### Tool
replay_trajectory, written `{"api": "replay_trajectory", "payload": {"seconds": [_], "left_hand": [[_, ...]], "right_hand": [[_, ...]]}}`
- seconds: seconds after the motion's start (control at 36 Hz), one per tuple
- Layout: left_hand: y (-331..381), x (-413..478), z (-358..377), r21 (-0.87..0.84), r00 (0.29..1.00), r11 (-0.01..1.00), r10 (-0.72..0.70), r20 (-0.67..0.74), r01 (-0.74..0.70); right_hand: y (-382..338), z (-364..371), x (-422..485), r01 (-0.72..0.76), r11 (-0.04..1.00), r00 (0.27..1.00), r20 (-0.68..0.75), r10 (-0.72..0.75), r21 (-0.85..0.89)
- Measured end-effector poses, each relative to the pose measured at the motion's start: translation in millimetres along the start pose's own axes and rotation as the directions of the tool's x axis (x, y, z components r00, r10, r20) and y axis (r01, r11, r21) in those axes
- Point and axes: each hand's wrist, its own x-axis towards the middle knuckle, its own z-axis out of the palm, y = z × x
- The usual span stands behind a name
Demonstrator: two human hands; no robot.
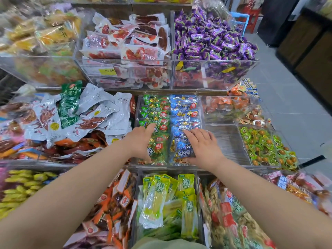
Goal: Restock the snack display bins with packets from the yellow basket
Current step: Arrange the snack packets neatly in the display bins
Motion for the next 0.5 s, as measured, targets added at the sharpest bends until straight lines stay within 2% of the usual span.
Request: {"api": "replay_trajectory", "payload": {"seconds": [0.08,0.22,0.39,0.5], "left_hand": [[-0.7,8.0,-10.9,0.052,0.998,0.999,0.007,0.068,-0.01],[8.9,21.0,-17.0,-0.013,0.995,0.999,0.039,0.094,-0.038],[13.7,19.2,-9.6,0.095,0.991,0.99,0.098,0.096,-0.107],[12.6,16.0,-5.2,0.131,0.977,0.981,0.118,0.175,-0.142]], "right_hand": [[-1.1,-1.1,-0.1,-0.002,1.0,1.0,0.003,0.002,0.0],[-3.6,-3.0,-2.7,-0.01,1.0,1.0,0.002,0.01,-0.006],[-11.3,-4.6,-8.9,-0.043,0.998,0.999,0.005,0.043,-0.038],[-16.3,-3.6,-16.6,-0.025,0.995,0.982,-0.188,0.008,-0.092]]}}
